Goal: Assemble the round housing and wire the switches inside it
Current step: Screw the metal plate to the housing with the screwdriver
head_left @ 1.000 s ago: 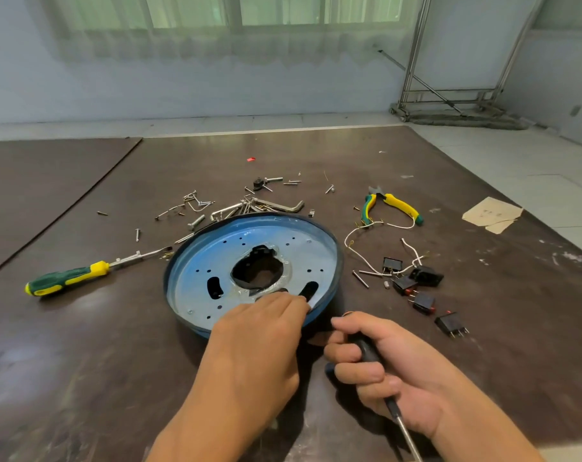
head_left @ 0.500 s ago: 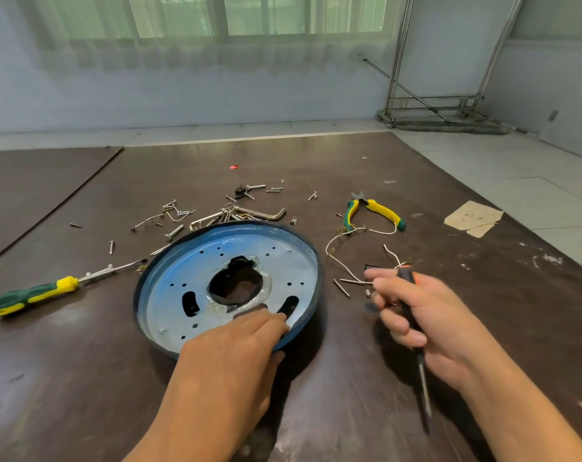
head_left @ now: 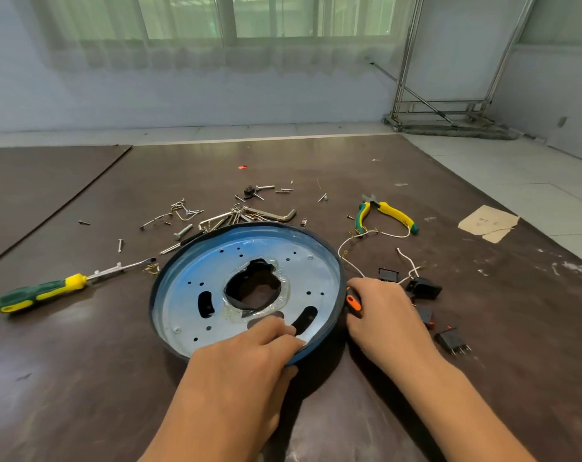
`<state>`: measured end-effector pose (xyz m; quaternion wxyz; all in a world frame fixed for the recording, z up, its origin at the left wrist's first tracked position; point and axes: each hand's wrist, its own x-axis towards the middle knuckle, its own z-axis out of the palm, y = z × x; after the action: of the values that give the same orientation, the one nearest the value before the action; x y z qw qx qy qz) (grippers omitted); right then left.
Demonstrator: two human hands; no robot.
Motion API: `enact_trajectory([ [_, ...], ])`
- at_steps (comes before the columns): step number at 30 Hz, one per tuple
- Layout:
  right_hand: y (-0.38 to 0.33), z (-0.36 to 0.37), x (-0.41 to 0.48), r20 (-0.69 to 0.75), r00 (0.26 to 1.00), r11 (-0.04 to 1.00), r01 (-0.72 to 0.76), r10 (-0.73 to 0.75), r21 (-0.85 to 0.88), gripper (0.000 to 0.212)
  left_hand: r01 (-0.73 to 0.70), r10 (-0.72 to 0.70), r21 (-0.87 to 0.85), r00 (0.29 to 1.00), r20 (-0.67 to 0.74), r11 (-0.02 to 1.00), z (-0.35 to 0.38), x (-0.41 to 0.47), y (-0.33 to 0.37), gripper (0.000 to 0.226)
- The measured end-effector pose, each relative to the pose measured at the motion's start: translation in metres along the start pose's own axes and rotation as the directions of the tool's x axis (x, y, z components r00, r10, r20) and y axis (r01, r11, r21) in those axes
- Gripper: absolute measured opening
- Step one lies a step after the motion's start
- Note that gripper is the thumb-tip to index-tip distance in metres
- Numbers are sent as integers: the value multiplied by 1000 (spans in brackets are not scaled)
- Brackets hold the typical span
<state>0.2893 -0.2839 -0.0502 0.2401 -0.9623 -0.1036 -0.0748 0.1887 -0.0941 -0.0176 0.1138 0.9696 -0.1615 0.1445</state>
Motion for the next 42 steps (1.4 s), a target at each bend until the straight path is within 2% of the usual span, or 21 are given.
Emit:
enact_trajectory([
  [3,0,0,0,-84,996,1000,21,-20,4,22,-15,15,-32,1000,19,999,0,-1,-2,41],
  [5,1,1,1,-79,997,999,-20,17,-38,28,-20,21,-47,1000,19,999,0,-2,-4,43],
  [9,3,5,1,-63,996,994,-76,71,-77,31,-33,40,-69,994,105,997,-3,0,-6,39],
  [12,3,5,1,-94,993,996,-74,69,-55,30,-35,37,-27,993,111,999,-1,3,-7,32],
  [18,7,4,2,-137,982,989,-140,132,-48,21,-49,55,-74,995,81,996,-4,-1,-6,45],
  [22,6,4,1,-144,978,987,-155,149,-32,25,-50,57,-67,991,118,997,-6,1,-5,50],
  [26,4,2,1,-99,984,987,-155,150,-45,25,-51,55,-29,986,158,998,-7,3,-4,46],
  [33,0,-16,2,-12,994,994,-106,106,7,11,-70,71,-48,997,33,996,-2,-1,-7,48],
  [35,-1,-28,3,-29,996,991,-76,80,109,4,-71,72,-37,997,5,997,0,-1,-9,46],
  [37,-4,-38,1,-45,996,948,-55,73,315,11,-72,71,-50,997,-28,996,1,-2,-10,44],
  [40,-14,-47,-5,-34,999,761,-4,35,648,20,-65,62,-57,997,-50,996,2,-3,-11,40],
  [42,-23,-52,-10,-44,998,684,68,-52,727,28,-57,54,-65,997,-51,996,3,-3,-11,37],
])
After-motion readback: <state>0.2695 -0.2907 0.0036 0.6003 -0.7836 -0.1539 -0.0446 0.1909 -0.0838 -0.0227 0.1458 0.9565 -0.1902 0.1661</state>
